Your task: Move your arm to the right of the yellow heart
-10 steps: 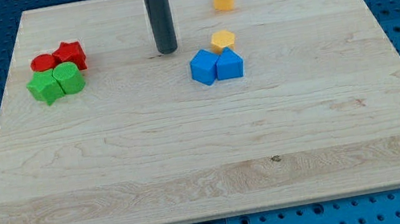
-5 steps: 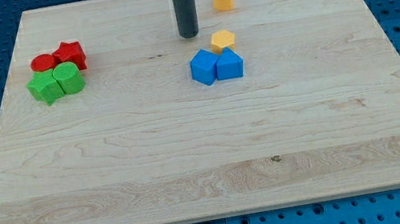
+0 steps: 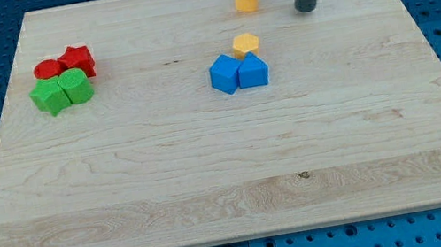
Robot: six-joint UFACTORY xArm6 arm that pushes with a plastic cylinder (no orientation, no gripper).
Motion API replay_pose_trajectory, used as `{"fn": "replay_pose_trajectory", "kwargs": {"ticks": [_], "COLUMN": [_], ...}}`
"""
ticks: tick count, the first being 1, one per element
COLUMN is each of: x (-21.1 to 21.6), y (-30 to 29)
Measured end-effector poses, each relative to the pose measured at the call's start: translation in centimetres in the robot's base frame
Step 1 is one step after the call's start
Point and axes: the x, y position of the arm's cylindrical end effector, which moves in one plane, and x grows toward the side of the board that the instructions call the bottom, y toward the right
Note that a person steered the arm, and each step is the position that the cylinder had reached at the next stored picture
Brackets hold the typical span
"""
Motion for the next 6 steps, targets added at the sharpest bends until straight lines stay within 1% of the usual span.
{"fn": "replay_pose_trajectory", "kwargs": {"ticks": [1, 3, 5, 6], "x": [-1.5, -5.2, -4.6, -4.6], "y": [0.7, -0.8, -6.6, -7.1]}}
